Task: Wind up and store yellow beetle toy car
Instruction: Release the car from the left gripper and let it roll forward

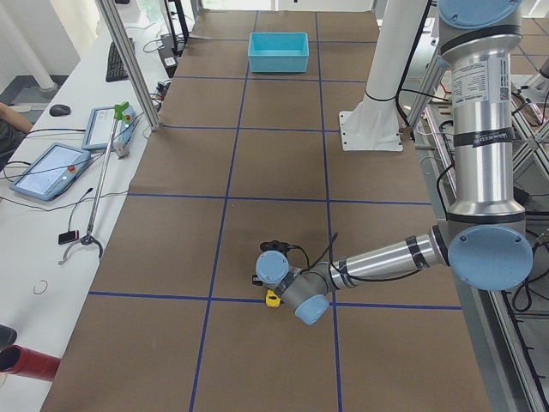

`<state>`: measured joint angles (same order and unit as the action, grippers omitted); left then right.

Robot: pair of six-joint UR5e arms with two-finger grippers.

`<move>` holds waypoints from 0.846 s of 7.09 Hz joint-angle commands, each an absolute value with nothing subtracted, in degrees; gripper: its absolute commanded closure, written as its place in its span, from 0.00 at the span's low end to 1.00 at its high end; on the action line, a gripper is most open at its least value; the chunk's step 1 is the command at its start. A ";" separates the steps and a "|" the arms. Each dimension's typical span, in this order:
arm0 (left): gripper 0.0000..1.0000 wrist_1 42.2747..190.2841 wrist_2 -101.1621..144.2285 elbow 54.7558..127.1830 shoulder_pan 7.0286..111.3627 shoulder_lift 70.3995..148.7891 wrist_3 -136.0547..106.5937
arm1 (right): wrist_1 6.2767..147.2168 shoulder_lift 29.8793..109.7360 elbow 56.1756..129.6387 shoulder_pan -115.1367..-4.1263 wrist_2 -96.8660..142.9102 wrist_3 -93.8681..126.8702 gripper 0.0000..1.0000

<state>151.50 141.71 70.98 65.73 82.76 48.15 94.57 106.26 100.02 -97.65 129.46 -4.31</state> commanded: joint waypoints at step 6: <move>0.00 152.67 141.68 71.89 68.03 82.97 47.99 | 94.57 106.26 100.02 -97.65 129.46 -4.31 0.00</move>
